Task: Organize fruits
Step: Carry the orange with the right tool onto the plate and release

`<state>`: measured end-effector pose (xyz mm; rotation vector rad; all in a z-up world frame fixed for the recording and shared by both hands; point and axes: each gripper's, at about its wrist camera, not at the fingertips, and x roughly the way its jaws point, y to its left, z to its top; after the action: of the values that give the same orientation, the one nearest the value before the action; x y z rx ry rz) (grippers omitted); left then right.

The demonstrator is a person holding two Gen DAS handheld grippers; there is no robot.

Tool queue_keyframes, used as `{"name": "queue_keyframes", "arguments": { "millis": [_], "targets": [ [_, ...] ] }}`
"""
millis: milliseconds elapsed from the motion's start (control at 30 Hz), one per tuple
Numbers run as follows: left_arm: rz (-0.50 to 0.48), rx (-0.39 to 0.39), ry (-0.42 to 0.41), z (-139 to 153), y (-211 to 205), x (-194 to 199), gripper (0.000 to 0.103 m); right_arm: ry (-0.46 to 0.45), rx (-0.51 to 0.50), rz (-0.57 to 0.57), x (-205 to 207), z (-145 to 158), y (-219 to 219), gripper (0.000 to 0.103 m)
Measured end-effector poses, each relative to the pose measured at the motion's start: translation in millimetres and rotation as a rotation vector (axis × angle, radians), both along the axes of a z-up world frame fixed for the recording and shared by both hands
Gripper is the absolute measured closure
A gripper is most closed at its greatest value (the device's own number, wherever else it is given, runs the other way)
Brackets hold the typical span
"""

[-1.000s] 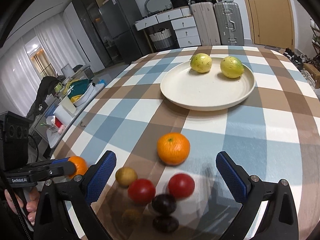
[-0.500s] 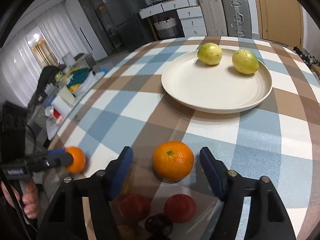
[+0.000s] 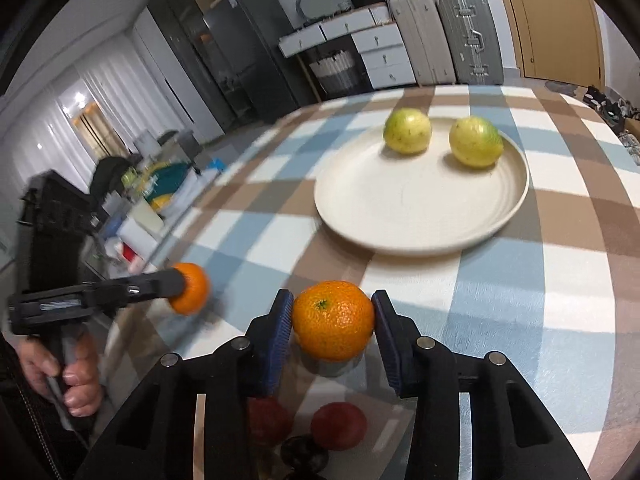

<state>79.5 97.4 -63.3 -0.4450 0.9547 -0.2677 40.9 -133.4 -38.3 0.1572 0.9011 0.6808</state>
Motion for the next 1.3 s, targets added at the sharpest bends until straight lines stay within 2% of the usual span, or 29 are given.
{"name": "queue_keyframes", "arguments": {
  "millis": [233,533,700,1000,1167,1300],
  "targets": [
    [-0.043,0.023,-0.036,19,-19,40,0.069,-0.024,0.045,-0.004,22,21,-10,0.062],
    [-0.058,0.069,-0.064,31,-34,112,0.069,-0.020,0.066,-0.014,66,29,-13,0.062],
    [-0.062,0.106,-0.052,20,-42,151,0.069,-0.011,0.064,-0.020,90,27,-11,0.062],
    [-0.080,0.136,-0.032,-2,-54,194,0.069,0.013,0.044,-0.025,130,12,-8,0.062],
    [-0.063,0.087,-0.003,-12,-52,210,0.069,0.020,0.046,-0.039,142,6,-7,0.062],
    [-0.059,0.078,0.003,-17,-51,217,0.069,0.016,0.027,-0.039,144,3,-4,0.062]
  ]
}}
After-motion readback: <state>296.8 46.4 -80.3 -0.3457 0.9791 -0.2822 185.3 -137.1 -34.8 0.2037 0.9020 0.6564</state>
